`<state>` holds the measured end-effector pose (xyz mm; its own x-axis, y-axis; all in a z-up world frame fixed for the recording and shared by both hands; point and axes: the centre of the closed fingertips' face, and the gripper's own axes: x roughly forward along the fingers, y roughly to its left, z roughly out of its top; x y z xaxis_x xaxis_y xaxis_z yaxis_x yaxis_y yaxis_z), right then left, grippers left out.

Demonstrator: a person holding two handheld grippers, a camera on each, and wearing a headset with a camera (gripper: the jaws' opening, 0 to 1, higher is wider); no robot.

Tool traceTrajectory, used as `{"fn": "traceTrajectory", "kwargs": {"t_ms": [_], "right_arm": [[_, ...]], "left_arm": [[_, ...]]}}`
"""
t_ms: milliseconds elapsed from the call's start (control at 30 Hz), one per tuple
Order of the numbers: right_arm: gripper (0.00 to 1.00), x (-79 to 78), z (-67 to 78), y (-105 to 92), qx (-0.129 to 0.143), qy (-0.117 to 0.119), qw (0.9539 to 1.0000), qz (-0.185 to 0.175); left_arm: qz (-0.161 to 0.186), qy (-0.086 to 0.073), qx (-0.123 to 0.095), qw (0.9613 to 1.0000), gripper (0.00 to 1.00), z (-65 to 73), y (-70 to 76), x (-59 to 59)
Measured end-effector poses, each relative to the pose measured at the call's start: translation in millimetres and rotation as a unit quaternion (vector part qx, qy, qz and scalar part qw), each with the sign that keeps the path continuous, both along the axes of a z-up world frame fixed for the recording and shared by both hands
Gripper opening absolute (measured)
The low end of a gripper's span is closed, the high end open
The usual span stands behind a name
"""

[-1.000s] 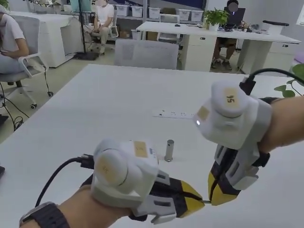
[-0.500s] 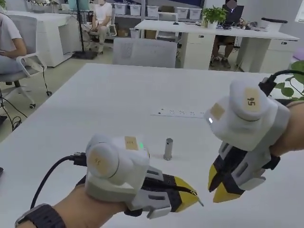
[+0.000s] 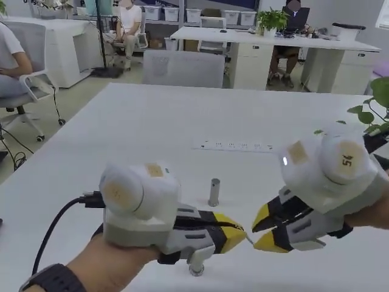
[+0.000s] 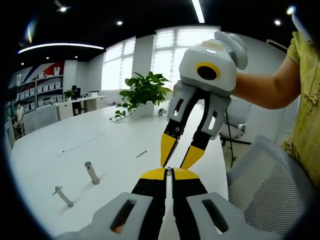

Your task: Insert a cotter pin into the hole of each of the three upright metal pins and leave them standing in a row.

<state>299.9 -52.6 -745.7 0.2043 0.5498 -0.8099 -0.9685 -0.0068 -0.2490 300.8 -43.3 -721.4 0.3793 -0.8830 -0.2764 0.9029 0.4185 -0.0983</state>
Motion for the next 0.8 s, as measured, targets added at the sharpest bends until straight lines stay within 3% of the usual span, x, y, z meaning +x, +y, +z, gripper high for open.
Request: {"fn": "traceTrajectory", "kwargs": {"t_ms": [67, 100, 267, 500, 800], "right_arm": [[0.15, -0.9, -2.2, 0.4, 0.005, -0.003, 1.0, -0.005], [0.15, 1.7, 0.2, 4.4, 0.023, -0.015, 0.9996, -0.011], [0.13, 8.7, 4.9, 8.5, 0.04, -0.048, 0.9978, -0.021], [0.08, 12.2, 3.7, 8.9, 0.035, -0.064, 0.9972, -0.017], [0.05, 13.7, 4.8, 6.7, 0.039, -0.059, 0.9973, -0.023]], "left_arm": [[0.008, 0.004, -0.009, 0.9999, 0.01, 4.1, 2.2, 2.6], [0.013, 0.006, -0.016, 0.9998, 0.01, 6.6, 2.9, 3.9], [0.025, 0.022, -0.038, 0.9987, 0.01, 12.6, 3.4, 7.4], [0.036, 0.034, -0.057, 0.9971, 0.01, 17.1, 3.9, 10.8], [0.043, 0.05, -0.073, 0.9952, 0.01, 15.3, 6.1, 12.2]]}}
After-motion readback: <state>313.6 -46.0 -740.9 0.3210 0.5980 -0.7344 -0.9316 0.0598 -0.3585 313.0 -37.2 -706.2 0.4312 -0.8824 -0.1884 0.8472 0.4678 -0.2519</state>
